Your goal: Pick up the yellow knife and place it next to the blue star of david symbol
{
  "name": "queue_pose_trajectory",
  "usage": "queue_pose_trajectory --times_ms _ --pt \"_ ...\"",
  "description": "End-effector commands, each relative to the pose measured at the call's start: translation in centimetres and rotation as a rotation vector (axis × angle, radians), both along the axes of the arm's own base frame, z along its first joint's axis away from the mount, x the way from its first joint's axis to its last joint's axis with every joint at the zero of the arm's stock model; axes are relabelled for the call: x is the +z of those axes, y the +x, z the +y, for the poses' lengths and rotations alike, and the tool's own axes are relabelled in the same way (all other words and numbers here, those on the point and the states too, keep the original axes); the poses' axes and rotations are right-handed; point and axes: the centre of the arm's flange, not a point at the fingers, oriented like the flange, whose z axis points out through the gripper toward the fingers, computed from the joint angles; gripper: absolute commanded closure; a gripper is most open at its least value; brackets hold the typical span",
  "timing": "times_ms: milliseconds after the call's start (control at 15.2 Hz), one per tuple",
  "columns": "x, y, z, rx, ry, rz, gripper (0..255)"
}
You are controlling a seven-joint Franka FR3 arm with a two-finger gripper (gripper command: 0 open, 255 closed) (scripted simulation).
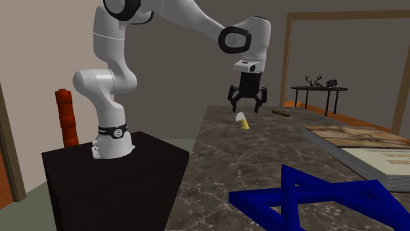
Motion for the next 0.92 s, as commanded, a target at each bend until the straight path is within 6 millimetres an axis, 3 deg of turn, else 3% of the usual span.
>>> queue_pose_trajectory --times_ms 0,330,792,858 --pt "-1.1 0.0 0.3 -0.006 -0.001 0.0 0" --pt "-3.4 -0.4 0.5 -0.006 -0.001 0.0 0" --pt "-3.4 -0.4 0.5 -0.006 -0.001 0.0 0" --pt "-3.4 -0.4 0.5 -0.006 -0.001 0.0 255"
